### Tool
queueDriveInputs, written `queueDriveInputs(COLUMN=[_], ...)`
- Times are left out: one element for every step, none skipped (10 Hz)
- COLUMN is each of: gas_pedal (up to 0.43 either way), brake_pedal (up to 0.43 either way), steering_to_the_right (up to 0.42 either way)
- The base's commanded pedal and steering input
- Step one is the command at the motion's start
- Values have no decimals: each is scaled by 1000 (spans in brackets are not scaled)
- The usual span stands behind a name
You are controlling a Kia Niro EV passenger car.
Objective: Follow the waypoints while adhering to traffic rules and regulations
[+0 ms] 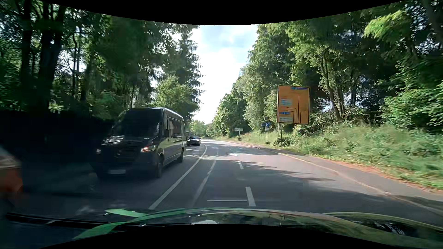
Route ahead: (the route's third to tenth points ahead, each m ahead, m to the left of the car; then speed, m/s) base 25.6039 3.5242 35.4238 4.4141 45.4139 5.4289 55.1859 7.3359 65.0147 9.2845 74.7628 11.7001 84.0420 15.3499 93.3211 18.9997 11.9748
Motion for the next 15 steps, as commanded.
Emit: queueDriveInputs(gas_pedal=[138, 130, 118, 118, 118, 110, 98, 98, 98, 87, 87, 79, 79, 79, 79], brake_pedal=[0, 0, 0, 0, 0, 0, 0, 0, 0, 0, 0, 0, 0, 0, 0], steering_to_the_right=[-21, -21, -21, -21, -21, -21, -21, -21, -21, -20, -20, -19, -19, -18, -19])
